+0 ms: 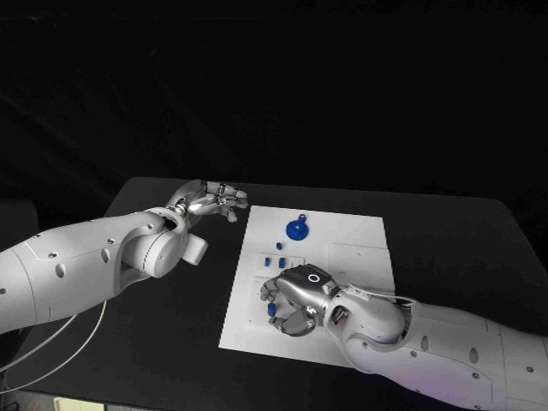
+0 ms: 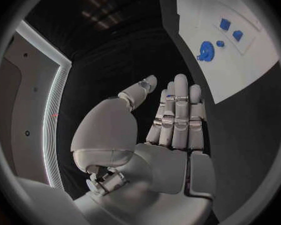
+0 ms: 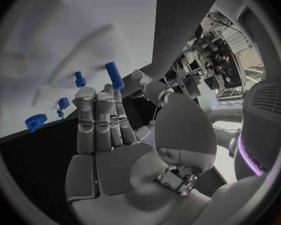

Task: Assemble the parts on the task board

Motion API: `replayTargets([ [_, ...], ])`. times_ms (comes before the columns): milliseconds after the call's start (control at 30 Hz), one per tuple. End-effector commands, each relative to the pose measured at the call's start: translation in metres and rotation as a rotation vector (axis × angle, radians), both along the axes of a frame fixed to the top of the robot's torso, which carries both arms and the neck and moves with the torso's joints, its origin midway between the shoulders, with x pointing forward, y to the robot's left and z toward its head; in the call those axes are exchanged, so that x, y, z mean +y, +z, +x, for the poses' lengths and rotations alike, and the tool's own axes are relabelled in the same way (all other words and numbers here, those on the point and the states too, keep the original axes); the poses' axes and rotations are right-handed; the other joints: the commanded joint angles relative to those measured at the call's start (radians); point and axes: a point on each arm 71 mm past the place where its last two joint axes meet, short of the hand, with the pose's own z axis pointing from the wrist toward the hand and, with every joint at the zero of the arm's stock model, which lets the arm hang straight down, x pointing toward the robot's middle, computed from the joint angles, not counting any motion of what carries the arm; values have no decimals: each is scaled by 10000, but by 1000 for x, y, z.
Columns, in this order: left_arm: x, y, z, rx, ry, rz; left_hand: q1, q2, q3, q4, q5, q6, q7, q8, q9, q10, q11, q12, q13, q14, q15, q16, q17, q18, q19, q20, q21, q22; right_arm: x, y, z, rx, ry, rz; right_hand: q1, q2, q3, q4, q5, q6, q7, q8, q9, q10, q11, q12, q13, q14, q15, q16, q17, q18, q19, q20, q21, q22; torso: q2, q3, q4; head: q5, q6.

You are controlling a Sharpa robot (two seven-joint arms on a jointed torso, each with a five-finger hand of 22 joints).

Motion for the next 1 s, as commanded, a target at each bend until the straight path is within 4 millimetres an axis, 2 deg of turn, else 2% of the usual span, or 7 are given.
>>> replayTargets([
  [33,-1,1,0,-13,-42,-72,-25,47,-1,27,-14,-77,-1,48,-15,-37,8,-45,9,69,-8,-49,11,111,98,6,-52,16,-1,0,-2,45,95,12,69,-24,17,78,53,89,-9,63,4,134,-8,72,-12,77,-3,71,-11,1016,88,-11,-52,124,-1,0,0,1,-6],
  [533,1,1,0,-3,3,-54,-15,49,3,23,-14,-82,0,50,-18,-39,8,-45,9,72,-8,-59,25,112,100,6,-59,22,-2,1,-4,161,161,21,85,-15,-4,130,135,209,-65,143,23,360,-93,198,12,104,-86,103,-18,1016,136,-17,-38,141,0,5,-1,29,-54],
  [1000,1,1,0,-1,23,-46,-10,50,4,22,-14,-86,1,52,-22,-42,9,-45,9,76,-7,-67,38,112,104,7,-65,28,-3,0,-5,303,205,-157,123,2,29,187,150,298,-103,196,35,440,-122,241,14,117,-114,118,-24,1016,159,-15,-30,149,0,-7,6,27,-73],
])
